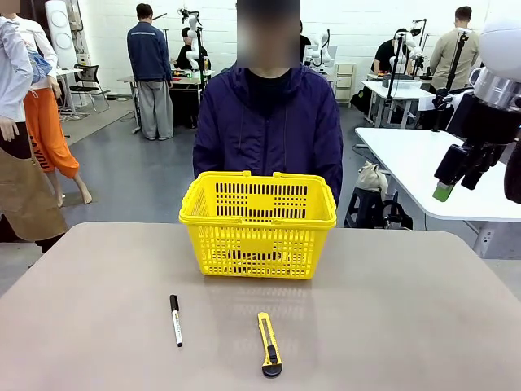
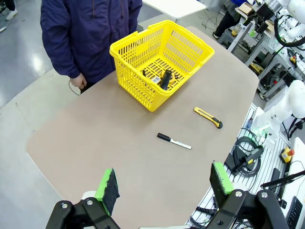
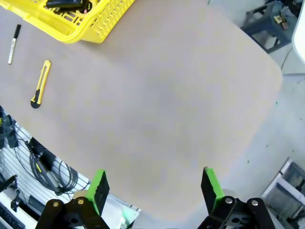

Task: Place the items the person wants into the basket.
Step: Pick up the item the person points to and place it in the Market Basket.

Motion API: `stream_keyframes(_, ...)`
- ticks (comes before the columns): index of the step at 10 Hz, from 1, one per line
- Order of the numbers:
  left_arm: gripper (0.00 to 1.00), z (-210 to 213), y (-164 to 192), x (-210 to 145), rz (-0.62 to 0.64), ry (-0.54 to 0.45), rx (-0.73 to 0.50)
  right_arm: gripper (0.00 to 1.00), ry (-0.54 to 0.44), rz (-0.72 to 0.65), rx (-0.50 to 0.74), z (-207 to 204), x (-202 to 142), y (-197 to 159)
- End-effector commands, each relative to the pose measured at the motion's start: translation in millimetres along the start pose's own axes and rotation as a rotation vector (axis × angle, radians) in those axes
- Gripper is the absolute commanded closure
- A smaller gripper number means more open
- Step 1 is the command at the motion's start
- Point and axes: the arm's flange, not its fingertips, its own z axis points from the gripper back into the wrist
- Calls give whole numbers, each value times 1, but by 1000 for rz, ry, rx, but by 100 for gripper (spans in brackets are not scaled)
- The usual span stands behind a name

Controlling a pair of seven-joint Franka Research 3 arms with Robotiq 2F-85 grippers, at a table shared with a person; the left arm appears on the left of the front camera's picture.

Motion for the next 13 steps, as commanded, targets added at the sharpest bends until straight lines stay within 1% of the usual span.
stream_keyframes(1, 0, 1, -1, -1, -13, -14, -13, 0, 4, 16, -4, 0, -1, 0)
stream_keyframes(13, 0, 1, -1, -1, -13, -14, -13, 0, 4, 16, -4, 0, -1, 0)
